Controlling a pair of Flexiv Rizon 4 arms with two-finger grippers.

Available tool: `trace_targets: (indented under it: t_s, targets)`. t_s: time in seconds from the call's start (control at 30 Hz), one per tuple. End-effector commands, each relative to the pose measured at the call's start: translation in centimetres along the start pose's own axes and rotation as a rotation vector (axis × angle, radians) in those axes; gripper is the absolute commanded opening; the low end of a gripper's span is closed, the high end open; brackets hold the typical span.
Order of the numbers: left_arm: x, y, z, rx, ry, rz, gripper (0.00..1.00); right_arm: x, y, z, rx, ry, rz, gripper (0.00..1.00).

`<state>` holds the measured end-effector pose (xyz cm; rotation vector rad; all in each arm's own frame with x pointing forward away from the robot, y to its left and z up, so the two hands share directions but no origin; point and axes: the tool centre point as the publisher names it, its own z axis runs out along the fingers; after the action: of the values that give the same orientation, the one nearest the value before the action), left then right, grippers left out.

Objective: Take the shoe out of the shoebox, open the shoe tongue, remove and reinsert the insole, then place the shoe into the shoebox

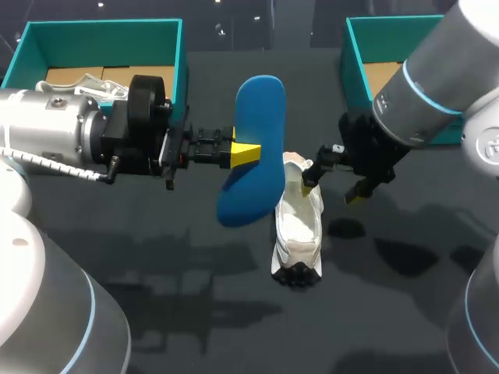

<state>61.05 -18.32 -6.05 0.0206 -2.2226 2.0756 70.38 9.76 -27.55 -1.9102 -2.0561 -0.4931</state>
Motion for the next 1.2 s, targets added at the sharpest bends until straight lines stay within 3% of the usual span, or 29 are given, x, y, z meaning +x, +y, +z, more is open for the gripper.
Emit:
trace_targets:
  t_s: [0.03,0.23,0.4,0.6,1.0,1.2]
  targets:
    - [-1.7,-0.1,-0.2,-0.09,0.007,0.304,0.0,-0.5,-0.2,-2.5,0.015,0.065,0.017,1.0]
    - [-4.2,1.0,-0.6,-0.171,-0.036,0.507,0.0,0.0,0.1,-4.4,0.023,0.118,0.049,1.0]
    - [-5.6,1.9,-0.5,-0.194,-0.039,0.636,0.0,0.1,0.3,-5.5,0.01,0.165,0.074,1.0]
    - [-6.3,2.7,0.1,-0.24,-0.084,1.02,0.0,0.5,1.0,-6.5,-0.014,0.25,0.086,1.0]
    - [-6.3,2.7,0.1,-0.24,-0.084,1.02,0.0,0.6,1.2,-6.6,-0.02,0.254,0.085,1.0]
    - [-7.1,4.0,-0.3,-0.168,-0.15,1.196,0.0,1.7,2.6,-7.8,-0.036,0.41,0.111,1.0]
